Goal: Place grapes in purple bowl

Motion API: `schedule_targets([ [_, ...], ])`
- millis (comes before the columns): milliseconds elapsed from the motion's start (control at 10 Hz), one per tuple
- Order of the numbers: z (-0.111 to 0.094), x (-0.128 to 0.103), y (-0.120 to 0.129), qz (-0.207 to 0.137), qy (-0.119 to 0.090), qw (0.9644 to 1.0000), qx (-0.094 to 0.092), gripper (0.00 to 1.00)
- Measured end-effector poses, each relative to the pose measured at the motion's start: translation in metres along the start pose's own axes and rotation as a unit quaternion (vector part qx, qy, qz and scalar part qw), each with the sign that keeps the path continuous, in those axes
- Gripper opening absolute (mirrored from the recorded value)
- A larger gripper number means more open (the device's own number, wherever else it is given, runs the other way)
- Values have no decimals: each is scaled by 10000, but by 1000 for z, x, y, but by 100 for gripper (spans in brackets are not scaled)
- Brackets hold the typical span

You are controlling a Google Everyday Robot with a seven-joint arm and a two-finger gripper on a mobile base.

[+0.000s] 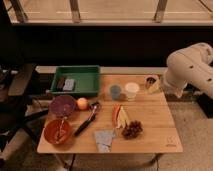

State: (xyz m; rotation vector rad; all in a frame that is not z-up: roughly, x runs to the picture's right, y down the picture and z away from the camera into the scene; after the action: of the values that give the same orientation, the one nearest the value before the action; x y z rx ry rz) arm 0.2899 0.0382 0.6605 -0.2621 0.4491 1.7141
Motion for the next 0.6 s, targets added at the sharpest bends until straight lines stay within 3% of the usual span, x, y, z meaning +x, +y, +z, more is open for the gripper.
schedule_targets([
  [300, 18, 26, 3, 395, 448, 9982, -71, 80],
  [400, 33, 41, 7, 530, 727, 9958, -184, 80],
  [600, 50, 59, 14, 632, 1056, 9918, -339, 80],
])
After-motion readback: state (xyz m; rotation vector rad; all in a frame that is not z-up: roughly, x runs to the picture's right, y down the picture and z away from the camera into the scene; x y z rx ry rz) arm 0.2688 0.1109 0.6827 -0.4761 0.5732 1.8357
